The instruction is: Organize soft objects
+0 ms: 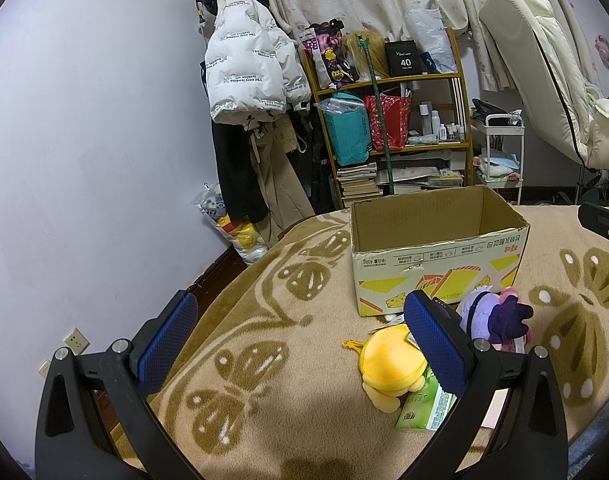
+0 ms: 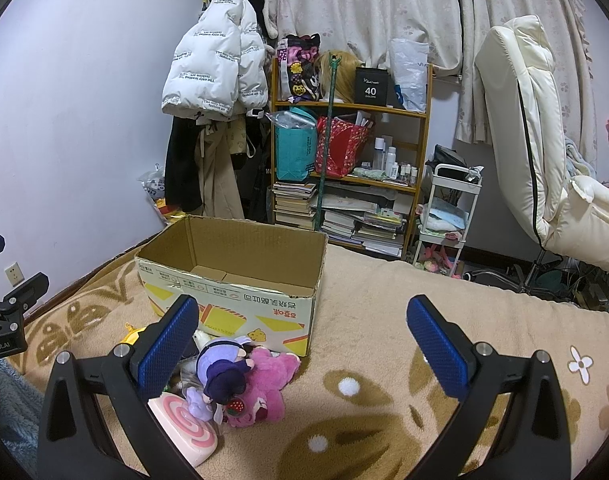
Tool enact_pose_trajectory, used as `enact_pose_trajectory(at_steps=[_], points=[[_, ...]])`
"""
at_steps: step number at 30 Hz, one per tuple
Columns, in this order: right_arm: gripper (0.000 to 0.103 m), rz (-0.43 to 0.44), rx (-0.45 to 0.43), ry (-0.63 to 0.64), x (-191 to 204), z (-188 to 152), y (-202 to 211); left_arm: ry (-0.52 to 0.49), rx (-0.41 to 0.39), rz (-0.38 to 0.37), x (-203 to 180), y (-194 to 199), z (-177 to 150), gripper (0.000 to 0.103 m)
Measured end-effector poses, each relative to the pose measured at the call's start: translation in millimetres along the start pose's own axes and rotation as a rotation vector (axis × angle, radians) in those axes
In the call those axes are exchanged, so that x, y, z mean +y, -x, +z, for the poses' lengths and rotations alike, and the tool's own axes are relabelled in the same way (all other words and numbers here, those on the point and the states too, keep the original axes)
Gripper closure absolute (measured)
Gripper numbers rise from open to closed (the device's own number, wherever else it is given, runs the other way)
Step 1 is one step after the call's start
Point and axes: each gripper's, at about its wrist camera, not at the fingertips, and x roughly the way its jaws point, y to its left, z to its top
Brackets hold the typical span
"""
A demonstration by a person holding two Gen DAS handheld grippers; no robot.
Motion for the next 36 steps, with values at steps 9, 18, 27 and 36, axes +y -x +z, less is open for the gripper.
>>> enact_pose_trajectory(at_steps=[9, 18, 27, 36], points=[[0.000, 0.000, 0.000, 0.000, -0.5, -0.6, -0.9, 0.000, 0.000, 0.000, 0.1, -0.2, 0.1, 0.001], [0.000, 0.000, 0.000, 0.000, -0.8, -0.8, -0.5, -0.001, 0.001, 0.001, 0.1, -0.3, 0.2, 0.001], [0.000, -0.001, 0.001, 0.000, -0.7, -1.6, -0.9, -0.003, 0.002, 0.002, -3.2, -0.7, -1.8, 0.001], [0.000, 0.000, 0.002, 0.000, -1.1, -2.0, -1.6, -0.005, 0.007, 0.000, -3.2, -1.6, -5.8, 0.001]])
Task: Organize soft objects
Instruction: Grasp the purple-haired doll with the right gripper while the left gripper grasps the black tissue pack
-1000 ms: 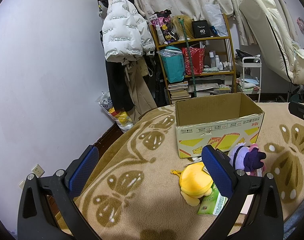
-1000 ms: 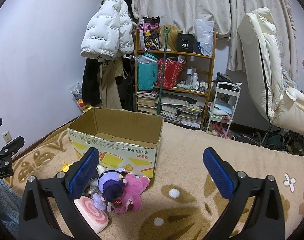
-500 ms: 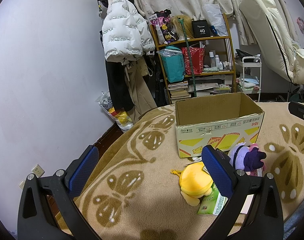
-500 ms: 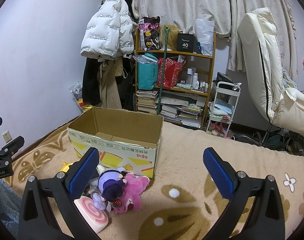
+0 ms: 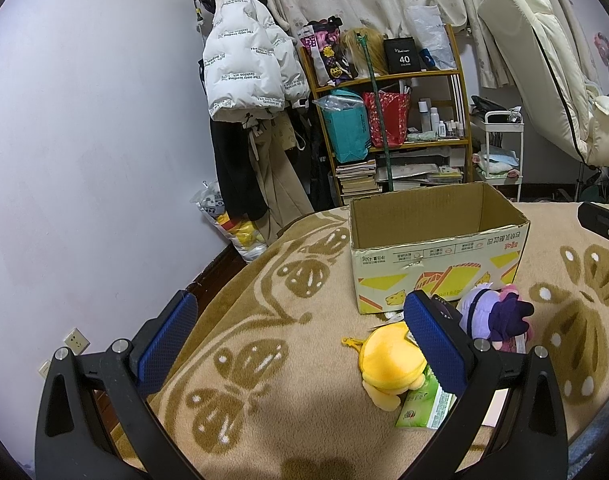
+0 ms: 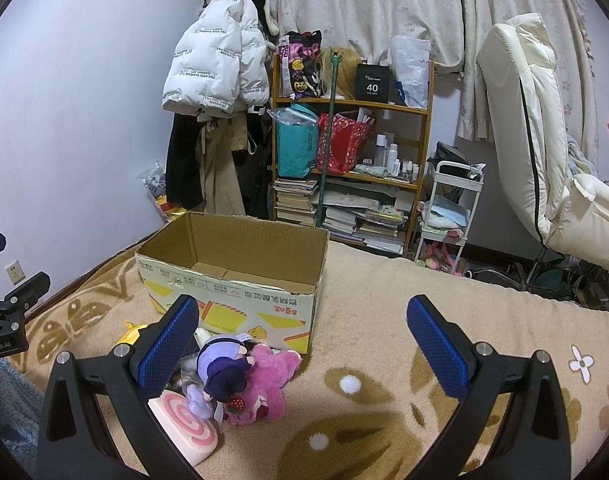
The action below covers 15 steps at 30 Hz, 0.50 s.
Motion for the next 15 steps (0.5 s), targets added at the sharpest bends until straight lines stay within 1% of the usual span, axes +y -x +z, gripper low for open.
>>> enact_pose_trajectory(at_steps=[2, 4, 9, 12, 15], points=[[0.000, 0.000, 0.001, 0.001, 0, 0, 0, -0.001, 0.002, -0.001, 0, 0, 0, 0.001], [0.000, 0.001, 0.003, 0.000, -1, 1, 0, -0.010, 0.016, -0.007, -6, -9, -6, 0.001], [0.000, 0.007, 0.032, 0.023, -2, 1, -1, -0.037, 0.048, -0.041, -14, -21, -6, 0.001], [0.000, 0.011, 0.045, 0.039, 5, -5, -11, -0.064, 0.049, -0.062, -22, -25, -4, 0.001], [0.000, 0.021, 0.064, 0.043, 3, -9, -21, -0.092, 0.057, -0.080, -31, -29, -2, 0.001]])
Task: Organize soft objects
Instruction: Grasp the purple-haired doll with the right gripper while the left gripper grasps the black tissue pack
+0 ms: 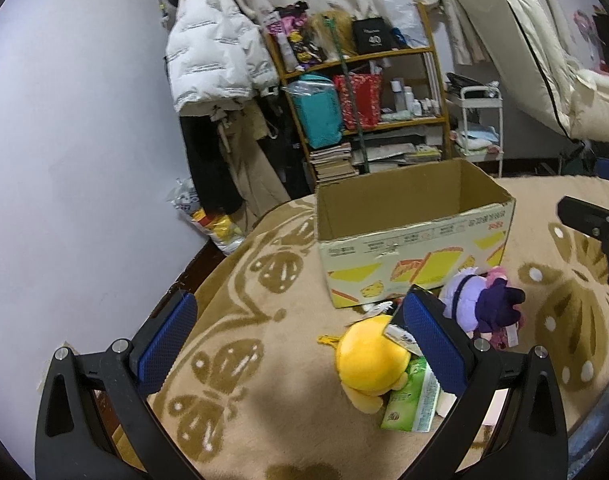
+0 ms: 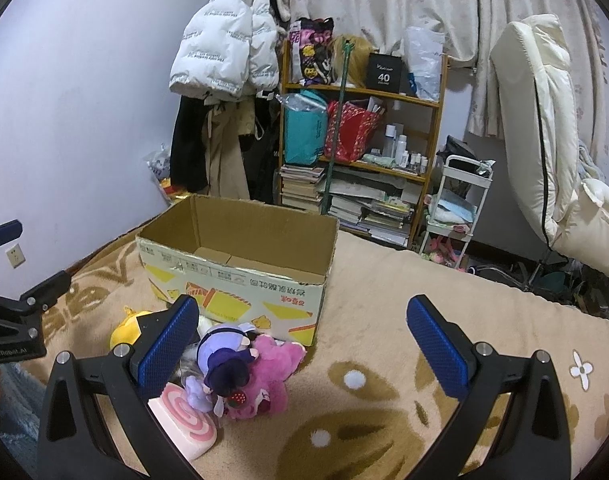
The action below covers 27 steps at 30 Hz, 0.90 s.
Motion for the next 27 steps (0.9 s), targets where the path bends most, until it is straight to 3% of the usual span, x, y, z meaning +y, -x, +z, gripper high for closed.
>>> enact_pose_trajectory(at_steps=[12, 18, 27], points=[[0.000, 0.072, 0.138, 0.040, 11, -4, -34, -0.082, 0.075, -0.145, -29, -31, 0, 0.001], [0.000, 0.095, 0.201, 0.049, 14, -11, -53, -0.097, 0.139, -0.178, -39, -53, -4, 0.001], [0.011, 0.194, 0.291, -0.015, 6, -23, -84, -0.110, 0.190, -0.217, -49, -77, -10, 0.001]])
